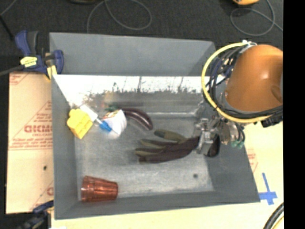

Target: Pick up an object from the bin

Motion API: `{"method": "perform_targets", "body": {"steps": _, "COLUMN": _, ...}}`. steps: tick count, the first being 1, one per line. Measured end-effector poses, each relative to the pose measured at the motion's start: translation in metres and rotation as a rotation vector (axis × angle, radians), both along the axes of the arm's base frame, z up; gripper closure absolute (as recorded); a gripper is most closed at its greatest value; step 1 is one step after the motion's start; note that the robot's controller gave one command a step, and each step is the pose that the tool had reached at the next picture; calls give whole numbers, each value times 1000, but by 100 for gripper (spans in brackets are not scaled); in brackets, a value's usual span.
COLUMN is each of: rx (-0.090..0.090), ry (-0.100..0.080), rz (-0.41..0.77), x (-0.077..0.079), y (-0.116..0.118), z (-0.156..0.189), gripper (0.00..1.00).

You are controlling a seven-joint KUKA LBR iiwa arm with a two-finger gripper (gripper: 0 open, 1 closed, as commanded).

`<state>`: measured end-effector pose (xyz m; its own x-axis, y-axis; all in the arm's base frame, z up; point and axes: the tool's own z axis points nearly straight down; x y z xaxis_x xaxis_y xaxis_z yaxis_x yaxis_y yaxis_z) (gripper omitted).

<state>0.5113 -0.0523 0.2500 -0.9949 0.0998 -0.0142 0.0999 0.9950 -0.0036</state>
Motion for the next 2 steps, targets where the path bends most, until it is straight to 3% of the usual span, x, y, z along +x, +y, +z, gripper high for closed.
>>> {"method": "perform_targets", "body": {"steps": 2, "rx": 0, "ry": 0, "rz": 1, "x": 0, "y": 0, "z": 0, "gripper": 100}}
